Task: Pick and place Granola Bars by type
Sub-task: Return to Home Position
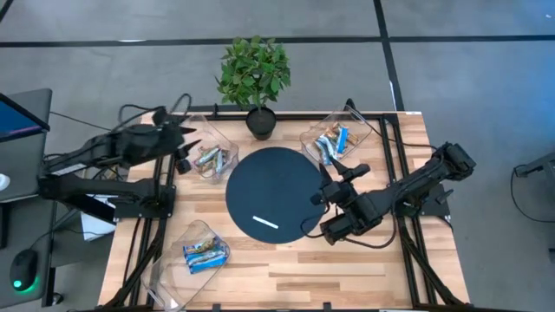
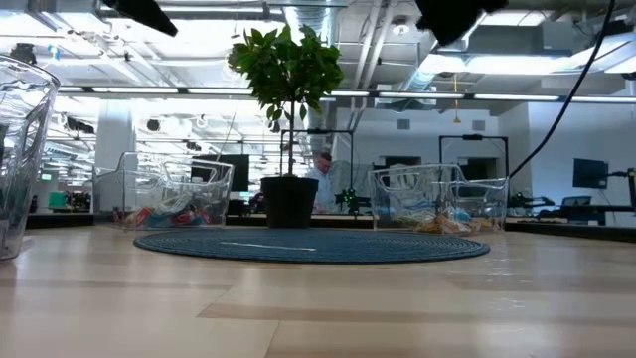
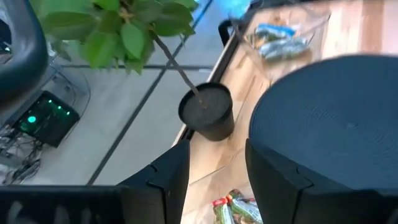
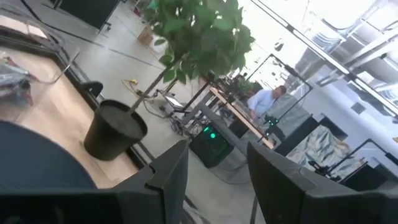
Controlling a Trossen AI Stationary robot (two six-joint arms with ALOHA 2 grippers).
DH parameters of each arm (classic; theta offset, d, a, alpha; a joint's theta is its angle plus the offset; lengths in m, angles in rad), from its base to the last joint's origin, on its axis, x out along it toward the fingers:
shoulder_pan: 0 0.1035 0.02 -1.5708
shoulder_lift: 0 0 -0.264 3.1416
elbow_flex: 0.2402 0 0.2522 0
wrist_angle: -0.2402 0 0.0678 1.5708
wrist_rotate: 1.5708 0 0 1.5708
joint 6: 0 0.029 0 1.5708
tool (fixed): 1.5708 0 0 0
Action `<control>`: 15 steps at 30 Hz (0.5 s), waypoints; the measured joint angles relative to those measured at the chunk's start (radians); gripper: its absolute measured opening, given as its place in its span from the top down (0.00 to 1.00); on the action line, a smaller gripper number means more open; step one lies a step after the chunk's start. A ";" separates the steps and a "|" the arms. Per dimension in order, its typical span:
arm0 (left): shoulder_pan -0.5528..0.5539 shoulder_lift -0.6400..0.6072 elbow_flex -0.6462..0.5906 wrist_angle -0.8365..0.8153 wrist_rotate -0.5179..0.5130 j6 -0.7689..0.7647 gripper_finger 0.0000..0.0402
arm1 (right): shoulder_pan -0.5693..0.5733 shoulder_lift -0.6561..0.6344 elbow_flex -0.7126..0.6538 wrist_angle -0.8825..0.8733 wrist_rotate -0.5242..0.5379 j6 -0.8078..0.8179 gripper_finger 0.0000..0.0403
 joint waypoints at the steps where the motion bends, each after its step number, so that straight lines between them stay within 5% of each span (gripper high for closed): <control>1: -0.003 -0.021 -0.001 -0.002 0.003 -0.007 0.62 | 0.000 0.000 0.025 0.000 -0.001 -0.030 0.61; 6: -0.011 -0.115 -0.032 -0.001 0.014 -0.024 0.62 | -0.002 0.000 0.136 0.042 -0.051 -0.196 0.61; 10: -0.012 -0.161 -0.044 0.003 0.121 -0.025 0.62 | -0.014 0.000 0.190 0.157 -0.137 -0.405 0.61; 15: -0.012 -0.170 -0.044 0.108 0.374 -0.006 0.62 | -0.073 0.000 0.220 0.511 -0.486 -0.901 0.61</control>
